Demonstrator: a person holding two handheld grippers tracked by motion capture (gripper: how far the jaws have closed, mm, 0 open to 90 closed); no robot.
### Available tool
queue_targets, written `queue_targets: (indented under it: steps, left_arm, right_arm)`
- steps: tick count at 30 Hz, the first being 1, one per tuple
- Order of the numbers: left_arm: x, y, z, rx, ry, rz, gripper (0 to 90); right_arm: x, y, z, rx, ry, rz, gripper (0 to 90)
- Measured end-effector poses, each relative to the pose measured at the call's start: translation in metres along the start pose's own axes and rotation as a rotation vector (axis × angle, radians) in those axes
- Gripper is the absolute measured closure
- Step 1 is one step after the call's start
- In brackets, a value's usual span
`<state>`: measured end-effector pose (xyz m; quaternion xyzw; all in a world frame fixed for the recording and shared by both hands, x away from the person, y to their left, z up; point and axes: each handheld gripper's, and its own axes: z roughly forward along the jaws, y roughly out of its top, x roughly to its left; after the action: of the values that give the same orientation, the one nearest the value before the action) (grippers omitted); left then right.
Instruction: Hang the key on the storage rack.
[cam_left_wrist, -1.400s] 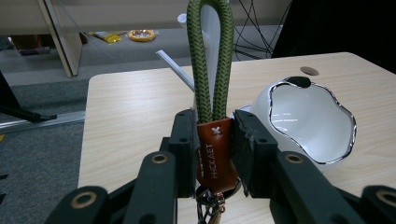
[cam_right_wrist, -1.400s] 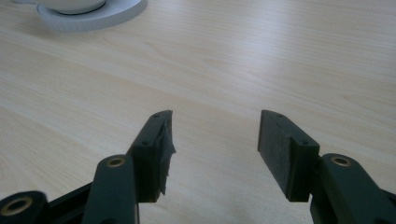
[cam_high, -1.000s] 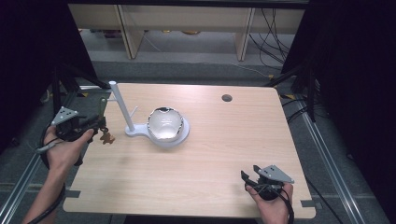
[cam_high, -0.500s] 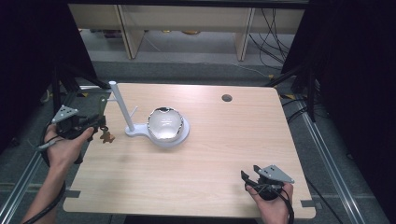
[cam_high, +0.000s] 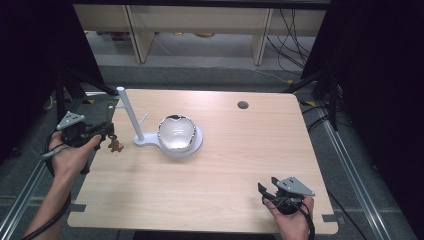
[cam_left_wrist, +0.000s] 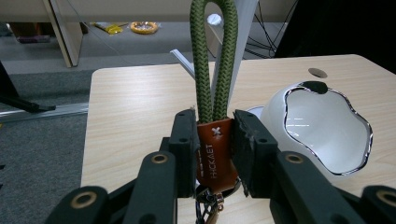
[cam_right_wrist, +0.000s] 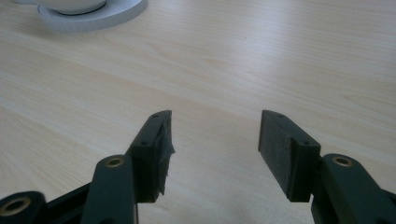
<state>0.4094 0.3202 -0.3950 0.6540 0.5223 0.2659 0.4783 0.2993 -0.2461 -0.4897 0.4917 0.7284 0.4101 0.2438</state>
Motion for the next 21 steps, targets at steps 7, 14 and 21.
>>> queue_targets:
  steps: [7,14,21]
  left_arm:
    - [0.000,-0.002,0.005,0.013,-0.004,-0.004,69.6]
    - [-0.001,-0.003,0.010,0.020,-0.007,-0.011,69.5]
    - [-0.002,-0.003,0.015,0.030,-0.004,-0.009,69.5]
  right_arm:
    - [0.000,0.000,-0.001,0.001,-0.002,0.000,45.2]
    - [-0.001,0.000,-0.001,0.002,-0.002,0.000,45.2]
    - [-0.001,0.000,-0.001,0.003,-0.004,-0.003,45.2]
